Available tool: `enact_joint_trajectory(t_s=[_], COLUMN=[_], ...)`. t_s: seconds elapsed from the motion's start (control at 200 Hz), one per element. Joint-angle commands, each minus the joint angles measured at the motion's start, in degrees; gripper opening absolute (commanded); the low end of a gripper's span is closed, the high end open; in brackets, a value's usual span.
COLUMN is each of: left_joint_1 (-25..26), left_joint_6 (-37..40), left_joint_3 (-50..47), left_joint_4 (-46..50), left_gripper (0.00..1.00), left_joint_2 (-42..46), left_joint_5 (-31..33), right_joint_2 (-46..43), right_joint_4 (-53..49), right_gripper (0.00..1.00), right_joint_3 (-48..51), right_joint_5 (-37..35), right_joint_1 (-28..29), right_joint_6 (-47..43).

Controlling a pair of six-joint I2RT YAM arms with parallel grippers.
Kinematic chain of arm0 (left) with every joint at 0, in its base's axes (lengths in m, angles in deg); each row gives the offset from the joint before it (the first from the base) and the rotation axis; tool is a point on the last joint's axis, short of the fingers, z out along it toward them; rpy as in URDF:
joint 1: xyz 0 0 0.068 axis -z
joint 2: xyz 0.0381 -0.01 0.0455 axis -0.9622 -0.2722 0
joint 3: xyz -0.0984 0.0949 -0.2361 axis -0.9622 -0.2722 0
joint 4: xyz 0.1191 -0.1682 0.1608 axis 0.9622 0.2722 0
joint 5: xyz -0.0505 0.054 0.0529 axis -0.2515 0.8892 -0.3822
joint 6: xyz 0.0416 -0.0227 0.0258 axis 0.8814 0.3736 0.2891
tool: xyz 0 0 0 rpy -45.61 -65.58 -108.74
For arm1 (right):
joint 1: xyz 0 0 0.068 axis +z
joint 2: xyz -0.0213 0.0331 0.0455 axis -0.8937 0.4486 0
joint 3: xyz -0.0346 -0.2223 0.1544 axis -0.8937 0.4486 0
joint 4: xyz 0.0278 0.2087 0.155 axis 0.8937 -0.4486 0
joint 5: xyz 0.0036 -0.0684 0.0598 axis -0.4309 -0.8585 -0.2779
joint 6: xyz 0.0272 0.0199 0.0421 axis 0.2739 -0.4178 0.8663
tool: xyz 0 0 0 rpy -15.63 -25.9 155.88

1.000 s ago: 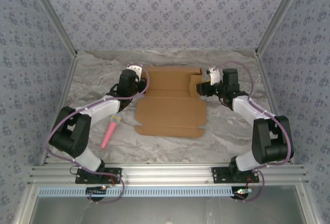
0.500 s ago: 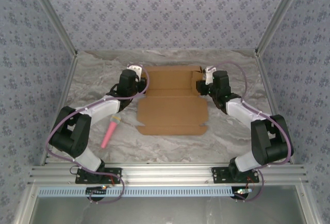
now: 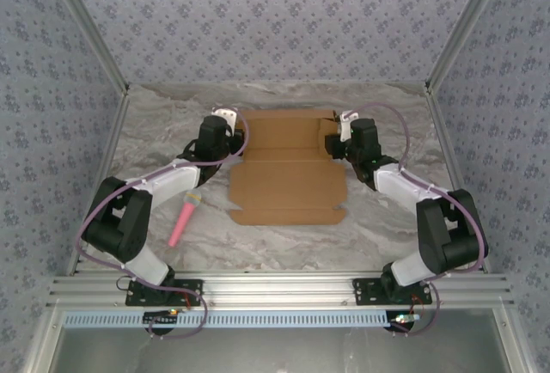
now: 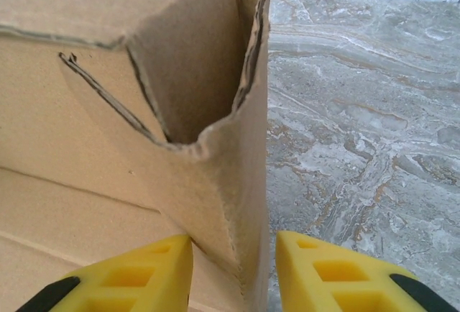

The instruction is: Fold the paper box

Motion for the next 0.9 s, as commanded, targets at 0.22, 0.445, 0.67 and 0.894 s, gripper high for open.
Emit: enact_joint_trajectory(t_s=[0.22, 0.445, 0.67, 0.894], left_joint_1=[0.5, 0.4, 0.6, 0.9], left_joint_6=[-1.2, -1.4, -1.6, -1.7], left_joint_3=[0.0, 0.1, 0.1, 0.3], left_joint_4=[-0.6, -0.7, -0.6, -0.6], left_gripper=[0.00, 0.00, 0.00, 0.00], left_joint_2=[0.2, 0.1, 0.1, -0.3], left_joint_5=[-3.1, -3.6, -3.9, -4.1], right_joint_2=[2.9, 5.2, 6.4, 8.5], right_joint_4=[6.2, 6.8, 2.7, -2.7], right_gripper=[0.42, 0.36, 0.24, 0.19], right_joint_3=[-1.3, -2.7, -4.1, -6.0], right_joint_5=[7.7, 4.7, -12.9, -28.7], right_joint_1=[-2.2, -1.6, 1.7, 6.0], right_joint_6=[-2.8, -1.2, 6.9, 13.5])
